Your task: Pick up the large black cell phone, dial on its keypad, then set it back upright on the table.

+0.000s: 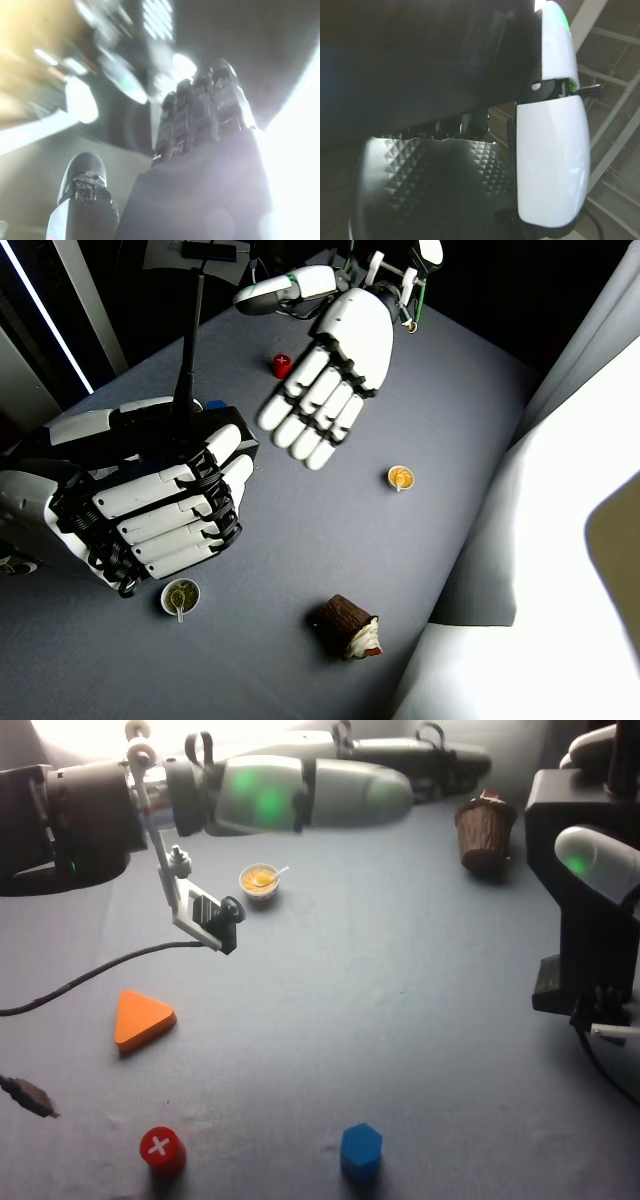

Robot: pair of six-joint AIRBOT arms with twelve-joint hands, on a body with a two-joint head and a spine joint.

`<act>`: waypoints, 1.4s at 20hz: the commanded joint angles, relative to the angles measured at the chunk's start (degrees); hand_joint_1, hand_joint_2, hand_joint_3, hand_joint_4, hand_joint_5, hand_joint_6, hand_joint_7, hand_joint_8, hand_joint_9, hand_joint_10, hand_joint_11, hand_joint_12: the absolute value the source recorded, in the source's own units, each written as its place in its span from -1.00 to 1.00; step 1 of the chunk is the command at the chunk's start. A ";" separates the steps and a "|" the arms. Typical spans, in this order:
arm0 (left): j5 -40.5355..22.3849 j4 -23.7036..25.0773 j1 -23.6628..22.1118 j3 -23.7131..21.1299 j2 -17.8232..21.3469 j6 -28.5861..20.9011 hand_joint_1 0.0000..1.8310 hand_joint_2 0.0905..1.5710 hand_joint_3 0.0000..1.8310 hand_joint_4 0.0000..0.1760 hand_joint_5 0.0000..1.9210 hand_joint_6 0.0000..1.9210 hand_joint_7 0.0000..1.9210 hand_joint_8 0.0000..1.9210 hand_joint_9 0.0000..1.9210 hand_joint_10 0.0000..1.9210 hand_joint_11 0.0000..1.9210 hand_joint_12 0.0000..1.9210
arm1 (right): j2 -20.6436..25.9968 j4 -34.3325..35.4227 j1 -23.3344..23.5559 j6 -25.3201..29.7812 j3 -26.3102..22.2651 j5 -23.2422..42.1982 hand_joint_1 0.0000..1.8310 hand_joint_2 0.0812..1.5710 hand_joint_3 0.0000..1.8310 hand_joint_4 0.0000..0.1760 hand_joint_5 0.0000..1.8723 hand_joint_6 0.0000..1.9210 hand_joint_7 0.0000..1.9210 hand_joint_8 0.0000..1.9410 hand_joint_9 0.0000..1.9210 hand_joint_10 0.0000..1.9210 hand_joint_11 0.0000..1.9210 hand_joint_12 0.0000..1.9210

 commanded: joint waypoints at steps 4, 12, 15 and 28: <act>2.01 -5.19 -0.51 -2.00 0.69 -8.97 -1.00 0.49 -1.00 -1.00 -0.94 -1.00 -0.94 -1.00 -0.96 -1.00 -1.00 -0.83 | -0.18 -1.51 0.20 0.62 0.79 7.85 0.50 0.40 -1.00 -1.00 0.04 -0.11 -0.06 0.11 -0.09 0.38 -0.11 0.31; 1.96 -5.78 0.37 -1.32 0.77 -9.29 -1.00 0.51 -1.00 -1.00 -0.87 -1.00 -0.89 -0.99 -0.91 -1.00 -1.00 -0.70 | -1.64 -1.64 0.05 0.07 1.49 7.85 0.50 0.42 -1.00 -1.00 0.01 -0.09 -0.06 0.12 -0.10 0.42 -0.09 0.27; 0.98 -12.18 1.86 -0.31 0.85 -7.13 -1.00 0.50 -1.00 -1.00 -0.86 -1.00 -0.87 -0.99 -0.90 -1.00 -1.00 -0.71 | -1.60 -2.14 -0.54 0.07 1.39 7.85 0.50 0.41 -1.00 -1.00 0.04 -0.12 -0.06 0.08 -0.10 0.43 -0.13 0.34; 0.96 -12.38 2.35 -0.80 2.42 -7.01 -1.00 0.48 -1.00 -1.00 -0.90 -1.00 -0.92 -1.00 -0.94 -1.00 -1.00 -0.81 | -1.77 -4.29 -2.85 -0.24 0.76 7.84 0.51 0.38 -1.00 -1.00 0.08 -0.17 0.00 0.01 -0.06 0.36 -0.10 0.29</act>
